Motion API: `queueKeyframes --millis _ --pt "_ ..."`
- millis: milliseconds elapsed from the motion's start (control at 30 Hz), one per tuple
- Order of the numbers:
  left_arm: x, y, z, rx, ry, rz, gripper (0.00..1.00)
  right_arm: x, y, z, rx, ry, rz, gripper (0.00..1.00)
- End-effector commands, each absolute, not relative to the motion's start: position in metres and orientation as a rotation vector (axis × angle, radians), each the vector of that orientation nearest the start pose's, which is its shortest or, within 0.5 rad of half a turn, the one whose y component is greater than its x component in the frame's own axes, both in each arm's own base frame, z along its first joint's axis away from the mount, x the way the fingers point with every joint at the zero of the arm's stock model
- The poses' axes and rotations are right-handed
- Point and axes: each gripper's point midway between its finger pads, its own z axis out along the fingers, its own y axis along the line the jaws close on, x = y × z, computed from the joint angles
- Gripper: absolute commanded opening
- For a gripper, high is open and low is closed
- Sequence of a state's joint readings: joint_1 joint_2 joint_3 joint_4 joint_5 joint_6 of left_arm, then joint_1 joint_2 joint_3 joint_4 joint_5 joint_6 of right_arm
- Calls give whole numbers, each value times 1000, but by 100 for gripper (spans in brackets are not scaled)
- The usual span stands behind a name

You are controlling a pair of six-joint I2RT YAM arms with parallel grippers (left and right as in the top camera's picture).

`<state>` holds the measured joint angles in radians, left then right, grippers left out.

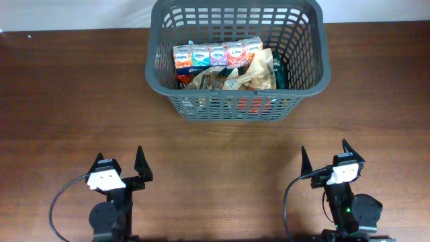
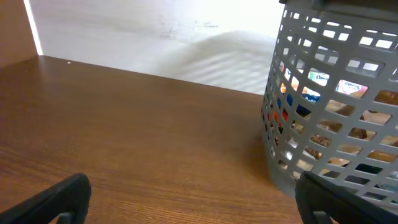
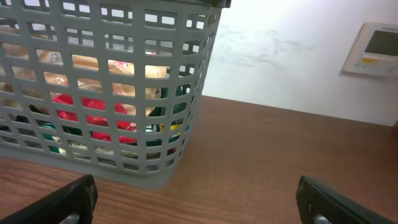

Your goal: Pack container

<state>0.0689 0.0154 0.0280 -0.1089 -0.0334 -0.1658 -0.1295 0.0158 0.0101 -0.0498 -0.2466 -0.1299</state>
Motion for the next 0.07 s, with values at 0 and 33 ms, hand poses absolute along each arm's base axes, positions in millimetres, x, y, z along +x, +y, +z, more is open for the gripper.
queueKeyframes --millis 0,33 --pt "244 25 157 -228 1645 -33 99 245 13 161 -191 1616 20 99" --pt "244 25 157 -228 1645 -33 99 245 13 161 -191 1616 20 99"
